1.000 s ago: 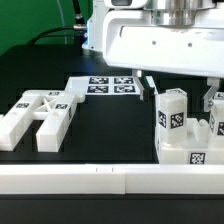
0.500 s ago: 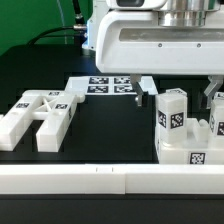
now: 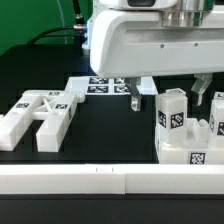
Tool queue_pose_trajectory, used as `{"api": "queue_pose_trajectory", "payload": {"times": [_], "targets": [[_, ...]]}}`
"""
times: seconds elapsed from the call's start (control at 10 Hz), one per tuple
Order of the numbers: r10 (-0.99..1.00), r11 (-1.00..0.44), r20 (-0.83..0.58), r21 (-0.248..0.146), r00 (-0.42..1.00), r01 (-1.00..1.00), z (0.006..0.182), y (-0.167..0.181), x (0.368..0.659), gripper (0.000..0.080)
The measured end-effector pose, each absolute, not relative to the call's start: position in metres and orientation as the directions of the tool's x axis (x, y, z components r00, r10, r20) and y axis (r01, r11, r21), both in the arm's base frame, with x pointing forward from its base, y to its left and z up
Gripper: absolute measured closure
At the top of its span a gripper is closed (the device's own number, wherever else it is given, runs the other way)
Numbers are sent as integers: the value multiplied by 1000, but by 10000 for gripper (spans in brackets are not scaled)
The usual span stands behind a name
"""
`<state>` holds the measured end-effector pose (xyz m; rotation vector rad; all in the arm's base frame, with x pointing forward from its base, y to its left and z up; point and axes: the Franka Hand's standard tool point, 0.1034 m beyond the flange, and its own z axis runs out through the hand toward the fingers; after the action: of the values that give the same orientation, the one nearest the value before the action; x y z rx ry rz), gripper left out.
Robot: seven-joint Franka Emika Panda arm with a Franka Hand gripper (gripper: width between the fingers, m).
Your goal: Assemble chair
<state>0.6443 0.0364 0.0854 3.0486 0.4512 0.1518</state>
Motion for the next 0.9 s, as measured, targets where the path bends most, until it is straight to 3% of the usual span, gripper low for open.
{"api": "queue_pose_trajectory", "payload": {"times": [0.2, 0.3, 0.4, 0.7, 0.9], "targets": [[290, -956, 89, 69, 953, 284, 85, 37, 644, 416], [290, -956, 89, 70, 953, 284, 85, 37, 644, 416], [290, -956, 92, 70, 953, 284, 87, 37, 645, 493], [258, -965, 95, 66, 961, 253, 87, 37, 645, 494], [60, -998, 118, 43, 991, 55, 88, 42, 647, 502]]}}
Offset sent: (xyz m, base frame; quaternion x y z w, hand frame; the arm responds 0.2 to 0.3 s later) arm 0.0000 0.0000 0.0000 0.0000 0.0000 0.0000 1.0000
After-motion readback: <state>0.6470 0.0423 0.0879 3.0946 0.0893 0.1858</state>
